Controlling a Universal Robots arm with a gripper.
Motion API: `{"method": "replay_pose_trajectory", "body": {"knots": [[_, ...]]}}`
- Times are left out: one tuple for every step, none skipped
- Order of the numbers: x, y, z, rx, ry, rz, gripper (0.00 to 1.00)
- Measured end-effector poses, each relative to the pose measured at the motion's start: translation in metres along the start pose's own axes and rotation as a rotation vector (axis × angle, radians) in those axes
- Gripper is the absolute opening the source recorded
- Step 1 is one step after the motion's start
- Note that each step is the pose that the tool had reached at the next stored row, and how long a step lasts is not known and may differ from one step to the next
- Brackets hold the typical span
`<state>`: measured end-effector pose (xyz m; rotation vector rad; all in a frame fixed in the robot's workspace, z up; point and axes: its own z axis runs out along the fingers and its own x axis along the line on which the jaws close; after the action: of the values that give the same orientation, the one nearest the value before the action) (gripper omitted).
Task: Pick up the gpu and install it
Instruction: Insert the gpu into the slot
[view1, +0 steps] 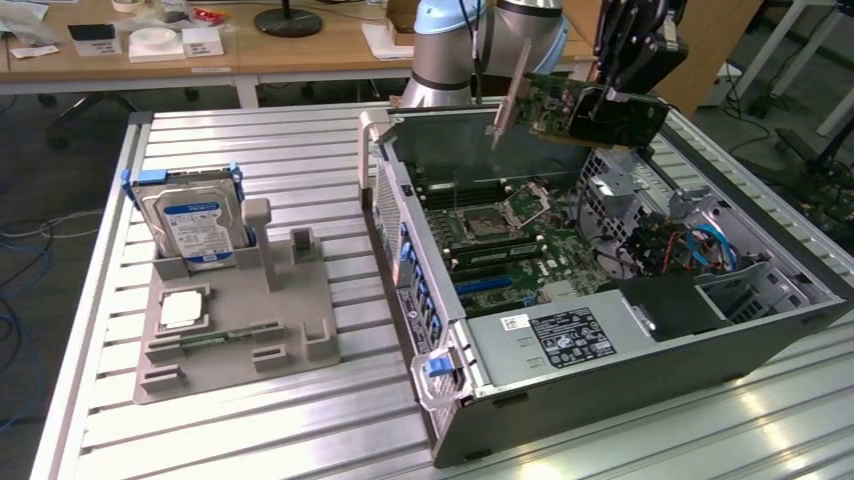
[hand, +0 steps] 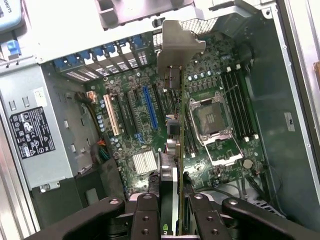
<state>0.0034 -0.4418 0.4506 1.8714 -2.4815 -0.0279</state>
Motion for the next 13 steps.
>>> {"method": "replay_pose_trajectory", "body": {"knots": [[0.0001, 0.0000, 0.0000, 0.0001, 0.0003, -0.008, 0.27], [0.0001, 0.0000, 0.0000, 0.0003, 0.0006, -0.016, 0.27], [0.0002, -0.0001, 0.0000, 0.0004, 0.0008, -0.023, 0.27], [0.0003, -0.0001, 0.0000, 0.0006, 0.0014, -0.038, 0.27], [0.0004, -0.0001, -0.0001, 0.0008, 0.0017, -0.047, 0.27], [0.0005, -0.0002, 0.0000, 0.0009, 0.0020, -0.055, 0.27], [0.0005, -0.0002, -0.0001, 0.0010, 0.0022, -0.062, 0.27], [0.0005, -0.0002, -0.0001, 0.0011, 0.0026, -0.070, 0.27], [0.0006, -0.0002, -0.0001, 0.0013, 0.0028, -0.078, 0.27], [0.0007, -0.0002, 0.0000, 0.0014, 0.0030, -0.086, 0.27], [0.0008, -0.0002, 0.0000, 0.0015, 0.0032, -0.094, 0.27], [0.0008, -0.0003, 0.0000, 0.0016, 0.0035, -0.101, 0.27], [0.0009, -0.0003, 0.0000, 0.0017, 0.0037, -0.109, 0.27]]}}
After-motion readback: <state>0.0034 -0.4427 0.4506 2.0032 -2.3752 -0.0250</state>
